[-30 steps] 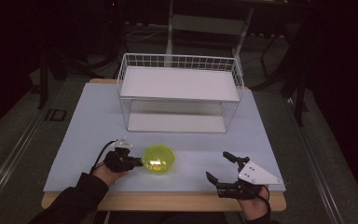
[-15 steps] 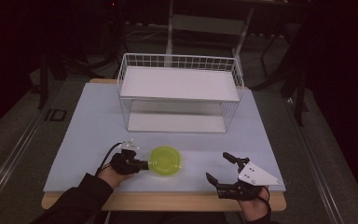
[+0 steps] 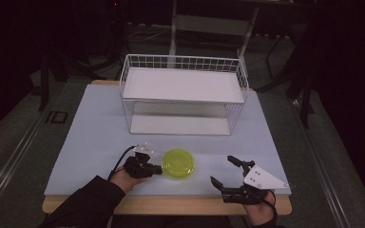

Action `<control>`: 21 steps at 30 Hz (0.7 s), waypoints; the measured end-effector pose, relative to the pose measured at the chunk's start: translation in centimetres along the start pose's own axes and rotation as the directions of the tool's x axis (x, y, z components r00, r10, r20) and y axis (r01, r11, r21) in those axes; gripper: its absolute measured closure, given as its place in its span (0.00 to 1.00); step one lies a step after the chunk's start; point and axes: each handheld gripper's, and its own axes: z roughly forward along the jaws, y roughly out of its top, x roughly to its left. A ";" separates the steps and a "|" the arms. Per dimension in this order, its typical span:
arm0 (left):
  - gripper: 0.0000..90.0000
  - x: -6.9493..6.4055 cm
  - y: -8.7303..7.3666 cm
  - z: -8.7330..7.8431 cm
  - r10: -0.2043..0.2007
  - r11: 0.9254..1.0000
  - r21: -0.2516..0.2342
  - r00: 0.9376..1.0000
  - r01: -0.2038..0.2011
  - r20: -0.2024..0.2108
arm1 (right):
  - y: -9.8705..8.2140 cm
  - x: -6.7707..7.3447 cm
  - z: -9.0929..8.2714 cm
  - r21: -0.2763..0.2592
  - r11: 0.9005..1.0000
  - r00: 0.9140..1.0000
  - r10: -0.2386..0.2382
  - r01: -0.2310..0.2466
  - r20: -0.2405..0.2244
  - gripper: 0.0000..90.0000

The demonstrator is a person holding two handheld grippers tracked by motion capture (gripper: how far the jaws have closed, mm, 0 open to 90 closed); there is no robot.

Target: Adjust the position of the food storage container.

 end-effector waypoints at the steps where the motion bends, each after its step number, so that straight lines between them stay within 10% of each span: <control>1: 1.00 0.0 0.0 0.1 0.007 1.000 0.001 1.000 -0.007 -0.002 | 0.0 0.0 0.0 0.000 1.000 1.000 0.000 0.000 -0.001 0.16; 14: 1.00 -0.2 1.0 1.4 -0.008 1.000 0.008 1.000 0.008 0.002 | -0.1 0.0 0.0 0.005 1.000 1.000 -0.004 0.004 0.001 0.16; 21: 0.95 0.1 0.9 -1.8 -0.018 1.000 -0.011 0.998 0.017 -0.055 | -0.1 0.0 0.0 0.015 1.000 1.000 -0.005 0.005 0.004 0.16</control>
